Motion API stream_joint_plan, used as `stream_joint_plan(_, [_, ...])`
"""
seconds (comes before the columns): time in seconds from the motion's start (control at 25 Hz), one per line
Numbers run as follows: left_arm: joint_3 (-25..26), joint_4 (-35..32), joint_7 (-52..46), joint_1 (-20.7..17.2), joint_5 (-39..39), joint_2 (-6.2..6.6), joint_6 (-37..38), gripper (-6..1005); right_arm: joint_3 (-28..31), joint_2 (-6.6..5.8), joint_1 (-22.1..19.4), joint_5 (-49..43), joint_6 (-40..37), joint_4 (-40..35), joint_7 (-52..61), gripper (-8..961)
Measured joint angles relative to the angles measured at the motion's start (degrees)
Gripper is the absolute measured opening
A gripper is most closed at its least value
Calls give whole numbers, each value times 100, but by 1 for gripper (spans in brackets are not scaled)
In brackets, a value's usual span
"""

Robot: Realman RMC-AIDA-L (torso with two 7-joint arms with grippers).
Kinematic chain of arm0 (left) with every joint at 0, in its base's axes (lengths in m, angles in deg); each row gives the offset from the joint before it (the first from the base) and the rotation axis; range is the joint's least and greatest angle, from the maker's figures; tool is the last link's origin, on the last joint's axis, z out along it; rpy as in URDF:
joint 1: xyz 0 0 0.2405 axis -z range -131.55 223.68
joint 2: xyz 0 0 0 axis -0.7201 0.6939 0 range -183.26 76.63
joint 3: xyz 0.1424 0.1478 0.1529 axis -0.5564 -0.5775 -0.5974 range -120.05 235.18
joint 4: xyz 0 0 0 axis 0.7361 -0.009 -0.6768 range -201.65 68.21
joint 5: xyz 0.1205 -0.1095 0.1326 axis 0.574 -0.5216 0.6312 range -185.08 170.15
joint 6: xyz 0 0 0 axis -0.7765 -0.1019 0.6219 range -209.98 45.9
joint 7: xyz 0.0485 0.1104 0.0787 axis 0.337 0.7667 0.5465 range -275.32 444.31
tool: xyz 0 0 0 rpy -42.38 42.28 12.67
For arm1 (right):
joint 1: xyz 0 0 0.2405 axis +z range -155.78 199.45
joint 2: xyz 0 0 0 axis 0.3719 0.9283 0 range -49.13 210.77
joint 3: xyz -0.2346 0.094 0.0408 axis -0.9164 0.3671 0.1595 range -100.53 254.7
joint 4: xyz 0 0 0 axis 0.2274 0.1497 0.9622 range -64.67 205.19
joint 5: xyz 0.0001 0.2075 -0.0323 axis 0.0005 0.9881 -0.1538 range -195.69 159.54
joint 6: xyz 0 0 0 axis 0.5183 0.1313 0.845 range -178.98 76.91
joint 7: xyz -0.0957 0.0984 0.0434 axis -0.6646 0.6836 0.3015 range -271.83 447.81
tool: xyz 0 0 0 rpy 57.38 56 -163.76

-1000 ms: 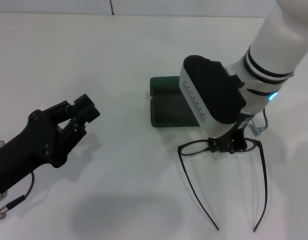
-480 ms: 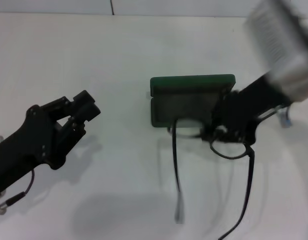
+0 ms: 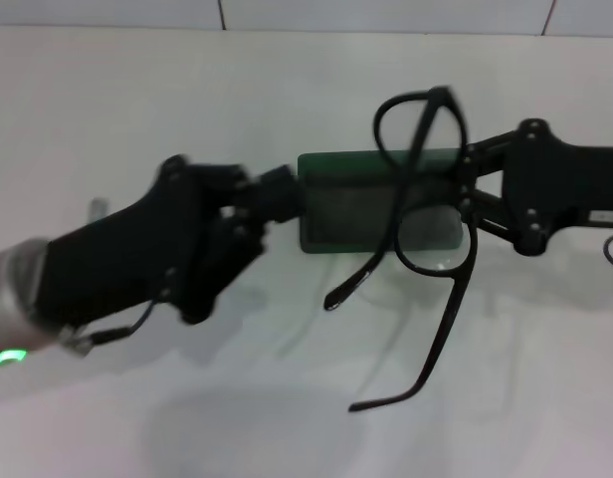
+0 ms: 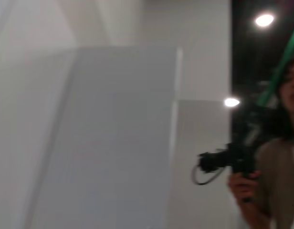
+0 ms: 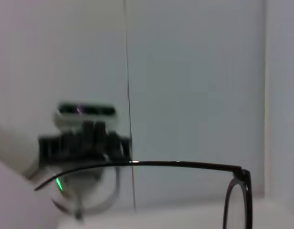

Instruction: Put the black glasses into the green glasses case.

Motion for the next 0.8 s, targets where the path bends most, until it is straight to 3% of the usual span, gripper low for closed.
stream_joint_plan(0.32, [-347, 36, -123, 581, -66, -30, 1, 36, 21, -15, 20, 607, -501, 1098, -571, 98])
stream_joint_plan(0.8, [-491, 250, -74, 645, -426, -91, 0, 34, -154, -11, 571, 481, -358, 1700, -638, 98])
